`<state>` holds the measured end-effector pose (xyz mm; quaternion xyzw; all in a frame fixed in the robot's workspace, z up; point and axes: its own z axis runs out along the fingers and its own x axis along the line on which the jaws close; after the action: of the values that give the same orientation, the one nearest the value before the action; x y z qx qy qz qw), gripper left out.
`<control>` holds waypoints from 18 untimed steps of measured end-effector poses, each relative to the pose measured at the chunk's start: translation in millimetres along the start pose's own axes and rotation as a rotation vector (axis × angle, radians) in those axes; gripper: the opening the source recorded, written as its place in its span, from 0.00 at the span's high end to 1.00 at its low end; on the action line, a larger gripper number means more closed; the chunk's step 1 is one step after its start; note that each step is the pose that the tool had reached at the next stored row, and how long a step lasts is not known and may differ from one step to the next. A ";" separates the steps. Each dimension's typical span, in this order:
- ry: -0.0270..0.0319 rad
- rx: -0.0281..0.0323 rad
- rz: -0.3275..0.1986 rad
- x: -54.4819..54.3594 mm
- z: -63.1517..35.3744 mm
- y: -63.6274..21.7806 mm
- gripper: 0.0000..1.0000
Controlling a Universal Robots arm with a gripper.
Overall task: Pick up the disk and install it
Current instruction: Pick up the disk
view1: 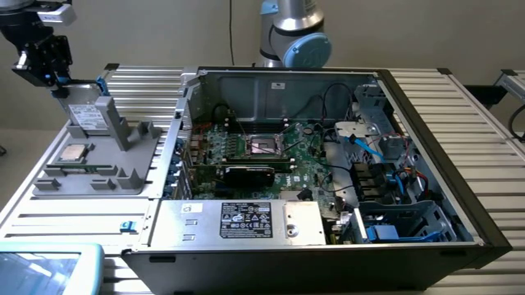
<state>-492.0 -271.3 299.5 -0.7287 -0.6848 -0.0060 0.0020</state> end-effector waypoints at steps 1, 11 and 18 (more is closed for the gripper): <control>0.0000 -0.0001 0.000 0.0 0.0 0.0 0.60; 0.0000 -0.0002 0.000 0.0 1.1 0.0 0.60; 0.0000 -0.0003 0.000 0.0 1.7 0.0 0.51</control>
<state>-492.0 -271.3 297.8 -0.7287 -0.6848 -0.0061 0.0019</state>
